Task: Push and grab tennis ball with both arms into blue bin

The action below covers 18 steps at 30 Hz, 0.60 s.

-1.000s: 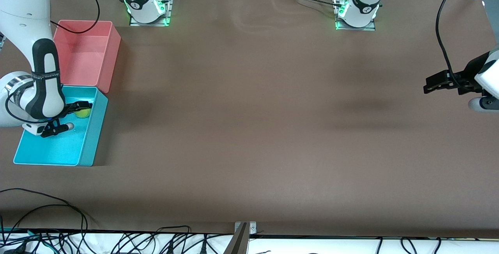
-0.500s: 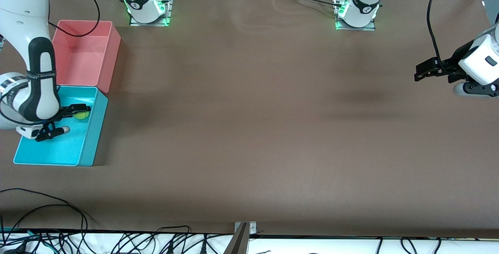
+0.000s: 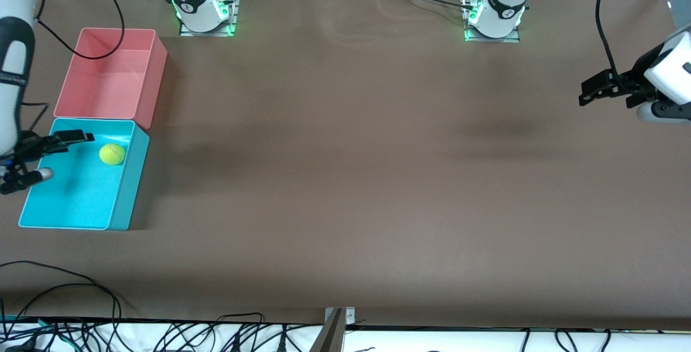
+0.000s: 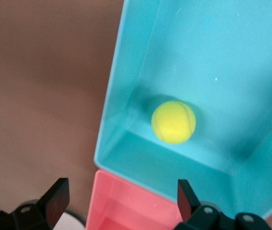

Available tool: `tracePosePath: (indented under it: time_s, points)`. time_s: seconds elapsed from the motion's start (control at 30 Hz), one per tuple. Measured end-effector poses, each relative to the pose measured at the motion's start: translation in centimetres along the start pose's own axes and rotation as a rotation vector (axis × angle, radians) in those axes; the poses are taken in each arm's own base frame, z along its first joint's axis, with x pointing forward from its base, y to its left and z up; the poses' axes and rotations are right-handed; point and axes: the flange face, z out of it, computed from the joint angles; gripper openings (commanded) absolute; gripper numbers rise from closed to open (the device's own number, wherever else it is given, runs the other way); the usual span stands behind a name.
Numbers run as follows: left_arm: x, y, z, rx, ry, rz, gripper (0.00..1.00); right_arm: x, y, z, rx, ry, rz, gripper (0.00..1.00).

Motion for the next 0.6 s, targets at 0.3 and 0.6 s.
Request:
tracePosePath:
  time_s: [0.3, 0.6]
  points:
    - [-0.1, 0.3, 0.0, 0.0, 0.006, 0.006, 1.0, 1.5, -10.3, -5.7, -0.122, -0.025, 0.11, 1.0]
    - [0.2, 0.7, 0.4, 0.001, 0.009, 0.012, 1.0, 2.7, -22.2, -8.5, -0.295, -0.003, 0.13, 1.0]
